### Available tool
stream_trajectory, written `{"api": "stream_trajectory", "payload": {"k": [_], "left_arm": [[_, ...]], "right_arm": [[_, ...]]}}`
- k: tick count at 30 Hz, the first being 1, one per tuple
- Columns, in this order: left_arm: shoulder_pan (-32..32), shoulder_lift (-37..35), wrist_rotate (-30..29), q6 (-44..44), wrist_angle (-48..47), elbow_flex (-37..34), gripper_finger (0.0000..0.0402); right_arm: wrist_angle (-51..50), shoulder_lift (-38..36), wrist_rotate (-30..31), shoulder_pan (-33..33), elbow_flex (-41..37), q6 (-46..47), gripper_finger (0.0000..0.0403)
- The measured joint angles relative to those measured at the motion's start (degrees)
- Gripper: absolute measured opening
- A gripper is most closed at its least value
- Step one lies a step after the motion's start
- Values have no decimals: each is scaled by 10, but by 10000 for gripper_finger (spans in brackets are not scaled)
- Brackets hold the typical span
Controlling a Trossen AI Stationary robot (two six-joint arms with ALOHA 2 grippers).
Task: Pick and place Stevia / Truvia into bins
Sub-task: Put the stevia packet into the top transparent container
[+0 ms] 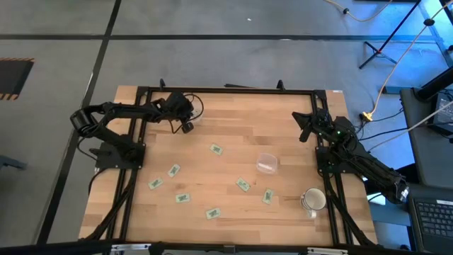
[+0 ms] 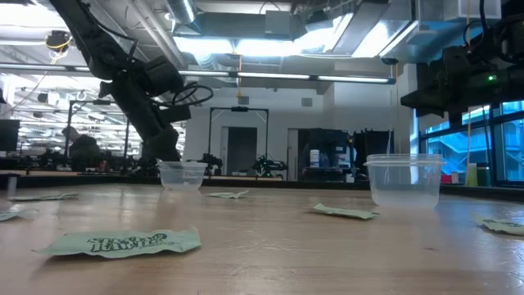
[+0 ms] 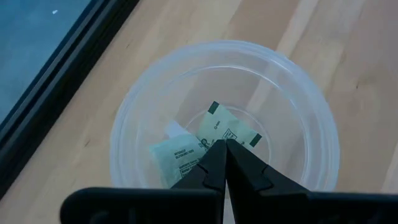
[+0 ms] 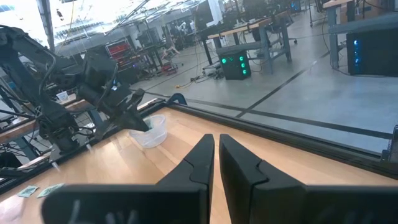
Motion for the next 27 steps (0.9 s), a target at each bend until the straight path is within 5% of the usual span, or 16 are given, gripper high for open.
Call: {"api": "stream_trajectory", "payload": {"k": [20,27], "left_arm": [[-2,-13,-44,-15,28,1,37],[-41,-70,80,6,50,1,28]], "right_arm": [[0,0,0,0,0,0,30],[0,0,0,0,0,0,30]]}}
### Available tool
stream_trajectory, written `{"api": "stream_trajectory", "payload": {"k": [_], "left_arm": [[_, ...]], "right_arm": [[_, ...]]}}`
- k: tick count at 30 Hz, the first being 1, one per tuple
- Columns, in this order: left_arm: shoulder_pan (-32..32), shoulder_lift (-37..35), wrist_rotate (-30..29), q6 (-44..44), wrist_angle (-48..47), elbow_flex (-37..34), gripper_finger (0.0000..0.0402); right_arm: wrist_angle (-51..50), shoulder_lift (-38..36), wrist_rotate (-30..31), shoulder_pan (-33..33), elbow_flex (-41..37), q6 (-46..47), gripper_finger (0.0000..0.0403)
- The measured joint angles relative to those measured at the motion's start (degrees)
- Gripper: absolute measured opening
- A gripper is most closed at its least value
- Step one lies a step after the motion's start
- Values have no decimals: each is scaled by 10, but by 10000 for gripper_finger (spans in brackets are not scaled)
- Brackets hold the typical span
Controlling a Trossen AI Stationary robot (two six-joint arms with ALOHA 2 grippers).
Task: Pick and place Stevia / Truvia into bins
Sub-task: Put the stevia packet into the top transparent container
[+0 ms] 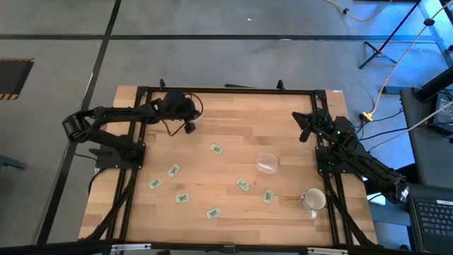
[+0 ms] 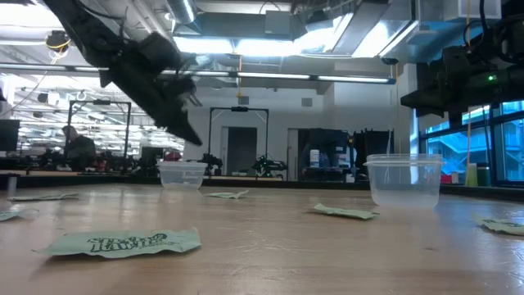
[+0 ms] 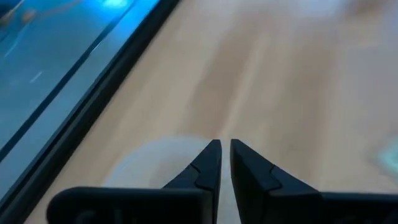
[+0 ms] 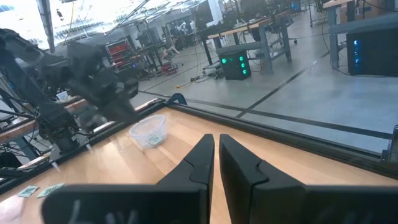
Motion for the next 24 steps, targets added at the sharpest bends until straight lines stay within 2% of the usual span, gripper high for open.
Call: {"api": "stream_trajectory", "payload": {"k": [4,9,14,21,24], "left_arm": [[-43,-20,56,47,0,0,31],[-115,-17,48,116,-1,0,50],[-170,-5,50,130,-2,0,64],[-224,49,50,173,3,0,65],[-232,79,32,173,26,0,65]], "right_arm": [[0,0,0,0,0,0,30],[0,0,0,0,0,0,30],[0,0,0,0,0,1,30],[0,0,0,0,0,2,30],[0,0,0,0,0,2,30]]}}
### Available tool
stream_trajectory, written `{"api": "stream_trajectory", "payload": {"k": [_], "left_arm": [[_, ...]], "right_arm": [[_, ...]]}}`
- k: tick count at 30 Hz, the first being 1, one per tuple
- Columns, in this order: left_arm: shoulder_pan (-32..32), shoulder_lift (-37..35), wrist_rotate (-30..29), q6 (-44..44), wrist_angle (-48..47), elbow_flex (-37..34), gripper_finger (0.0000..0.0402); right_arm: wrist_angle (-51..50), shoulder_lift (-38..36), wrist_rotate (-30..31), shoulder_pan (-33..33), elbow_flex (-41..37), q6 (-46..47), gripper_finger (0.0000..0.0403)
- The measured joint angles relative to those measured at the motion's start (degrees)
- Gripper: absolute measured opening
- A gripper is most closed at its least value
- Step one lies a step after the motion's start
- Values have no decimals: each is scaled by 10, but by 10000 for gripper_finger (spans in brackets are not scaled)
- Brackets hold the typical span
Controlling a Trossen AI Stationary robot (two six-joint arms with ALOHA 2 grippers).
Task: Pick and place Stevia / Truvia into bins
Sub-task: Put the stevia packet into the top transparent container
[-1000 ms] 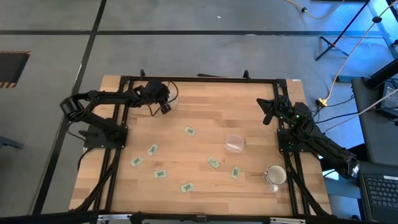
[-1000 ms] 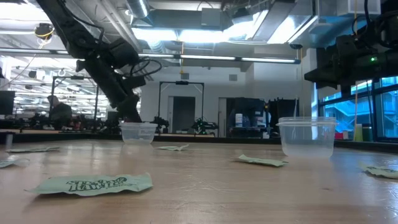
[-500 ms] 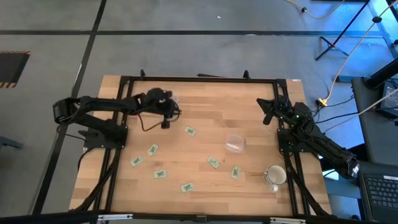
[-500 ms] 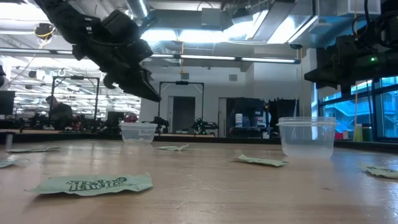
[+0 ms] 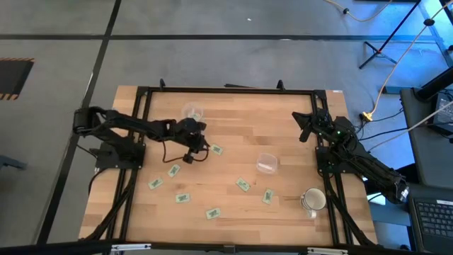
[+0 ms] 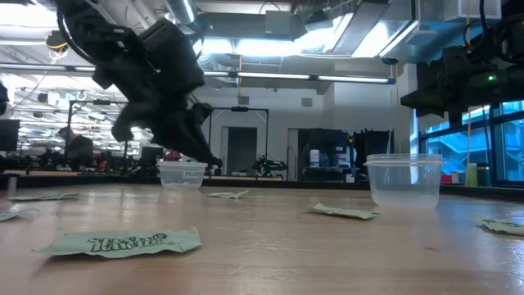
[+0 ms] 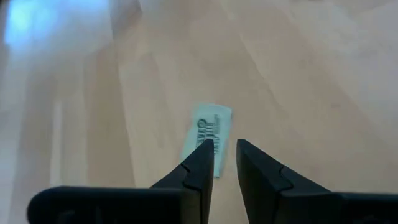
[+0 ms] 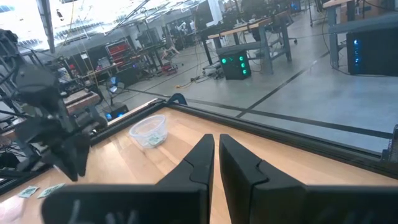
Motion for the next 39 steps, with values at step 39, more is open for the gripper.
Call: {"api": "stream_trajectory", "payload": {"k": [39], "left_arm": [[12,165,-22,-86,55,59,84]], "right_arm": [[0,0,0,0,0,0,30]]}}
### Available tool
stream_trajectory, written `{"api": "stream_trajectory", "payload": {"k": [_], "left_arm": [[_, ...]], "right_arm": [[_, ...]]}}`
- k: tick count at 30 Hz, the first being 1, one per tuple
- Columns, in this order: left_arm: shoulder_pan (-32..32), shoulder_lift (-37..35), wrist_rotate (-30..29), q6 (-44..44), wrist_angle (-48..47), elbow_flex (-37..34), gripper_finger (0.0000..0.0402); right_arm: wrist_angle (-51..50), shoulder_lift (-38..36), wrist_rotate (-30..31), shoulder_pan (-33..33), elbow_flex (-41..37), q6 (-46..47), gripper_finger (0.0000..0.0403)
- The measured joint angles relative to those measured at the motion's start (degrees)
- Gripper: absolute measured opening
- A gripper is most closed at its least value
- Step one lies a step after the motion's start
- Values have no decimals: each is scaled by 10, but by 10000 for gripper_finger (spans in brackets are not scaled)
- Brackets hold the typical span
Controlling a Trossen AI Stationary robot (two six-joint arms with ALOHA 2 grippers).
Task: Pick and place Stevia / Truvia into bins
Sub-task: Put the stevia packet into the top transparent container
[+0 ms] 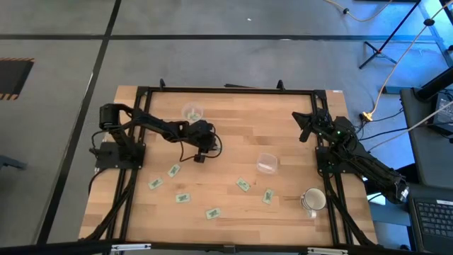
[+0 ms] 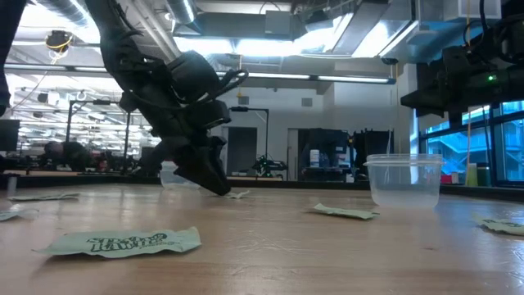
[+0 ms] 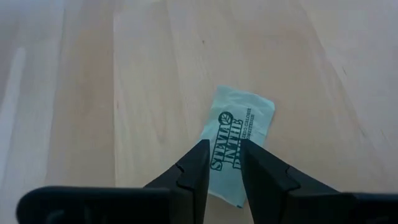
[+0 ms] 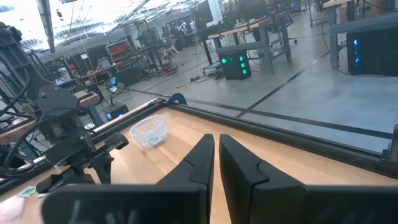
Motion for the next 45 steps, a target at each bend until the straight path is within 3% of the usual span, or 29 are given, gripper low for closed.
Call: {"api": "stream_trajectory", "payload": {"k": [22,34,40,45], "left_arm": [[2,5,8,-26,-13,-1,34],[26,5,76,-107,-33,-1,93],[26,5,49,-91,-36,-1,112],[23,5,5,-83,-42,-1,103]], "right_arm": [[0,0,0,0,0,0,30],[0,0,0,0,0,-1,30],[0,0,0,0,0,-1,30],[0,0,0,0,0,-1,30]]}}
